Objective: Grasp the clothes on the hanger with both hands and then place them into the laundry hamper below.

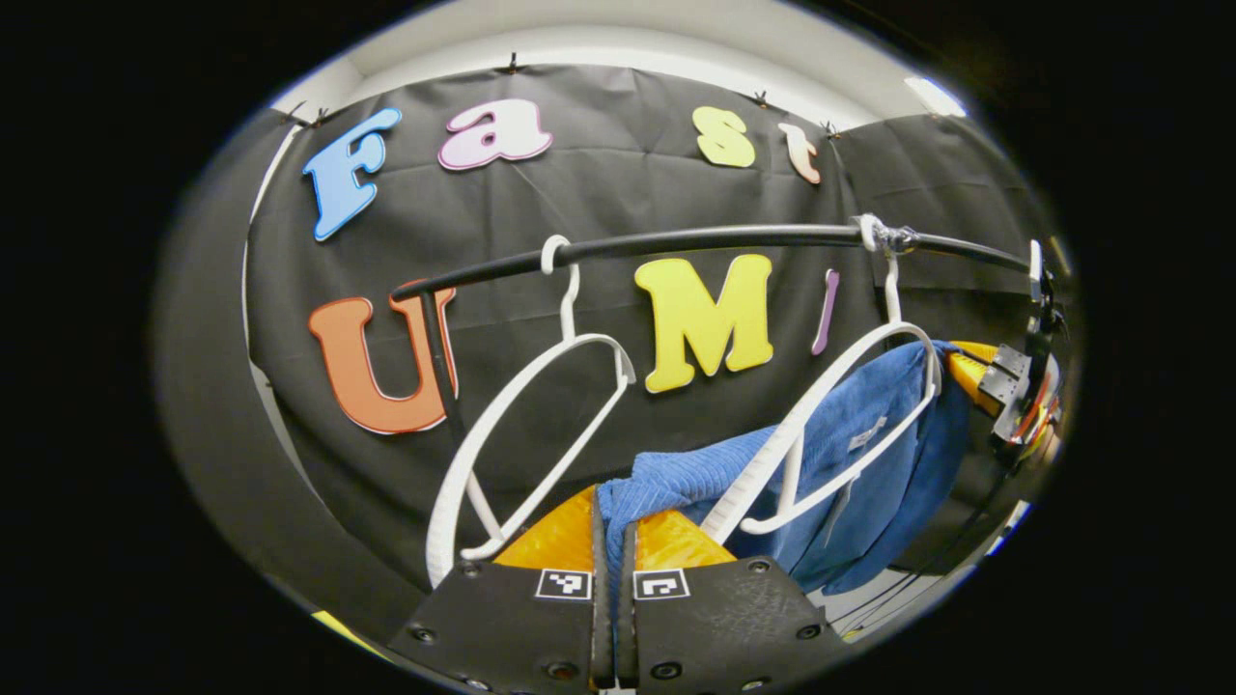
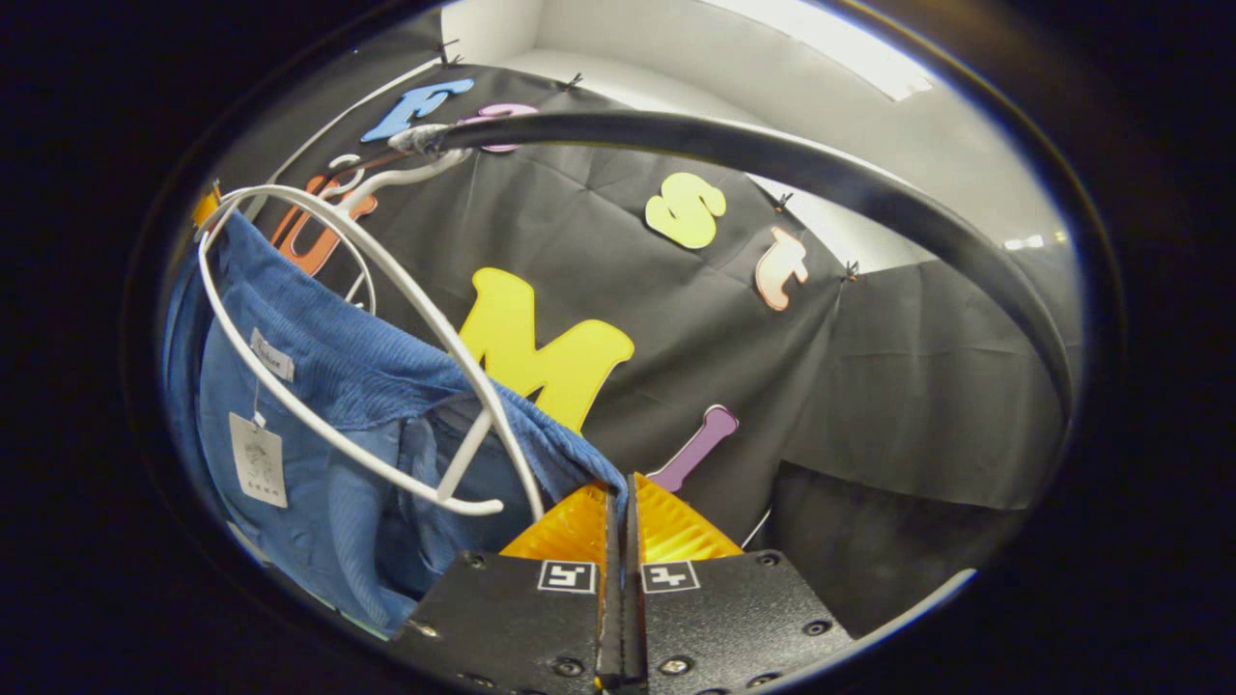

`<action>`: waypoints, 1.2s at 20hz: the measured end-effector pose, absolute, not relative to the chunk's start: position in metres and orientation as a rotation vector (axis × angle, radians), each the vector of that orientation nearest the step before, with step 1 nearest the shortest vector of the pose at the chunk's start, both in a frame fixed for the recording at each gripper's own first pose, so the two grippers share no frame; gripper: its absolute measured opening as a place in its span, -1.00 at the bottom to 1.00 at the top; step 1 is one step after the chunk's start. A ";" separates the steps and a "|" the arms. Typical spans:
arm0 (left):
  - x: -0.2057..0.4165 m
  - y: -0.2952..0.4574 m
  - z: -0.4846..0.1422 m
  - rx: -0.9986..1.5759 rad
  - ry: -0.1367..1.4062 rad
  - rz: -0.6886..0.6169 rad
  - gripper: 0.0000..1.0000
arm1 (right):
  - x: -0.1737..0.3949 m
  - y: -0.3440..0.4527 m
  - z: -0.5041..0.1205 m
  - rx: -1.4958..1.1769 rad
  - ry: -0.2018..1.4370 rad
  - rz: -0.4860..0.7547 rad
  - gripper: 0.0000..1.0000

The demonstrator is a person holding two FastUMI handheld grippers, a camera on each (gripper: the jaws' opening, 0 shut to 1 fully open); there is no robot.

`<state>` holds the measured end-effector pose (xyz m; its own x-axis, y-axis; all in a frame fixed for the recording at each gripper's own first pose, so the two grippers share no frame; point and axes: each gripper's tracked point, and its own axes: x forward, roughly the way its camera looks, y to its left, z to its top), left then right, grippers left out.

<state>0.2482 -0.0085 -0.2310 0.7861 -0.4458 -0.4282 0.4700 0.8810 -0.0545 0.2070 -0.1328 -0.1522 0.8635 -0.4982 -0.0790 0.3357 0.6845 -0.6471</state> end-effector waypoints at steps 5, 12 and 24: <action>0.248 -0.011 -0.239 0.022 0.455 -0.515 -0.96 | 0.202 -0.135 -0.159 -0.702 0.280 -0.467 -0.92; 0.238 -0.004 -0.252 0.027 0.486 -0.524 -0.96 | 0.198 -0.137 -0.168 -0.724 0.318 -0.448 -0.92; 0.184 -0.036 -0.293 -0.068 0.514 -0.494 -0.96 | 0.173 -0.156 -0.201 -0.623 0.420 -0.483 -0.92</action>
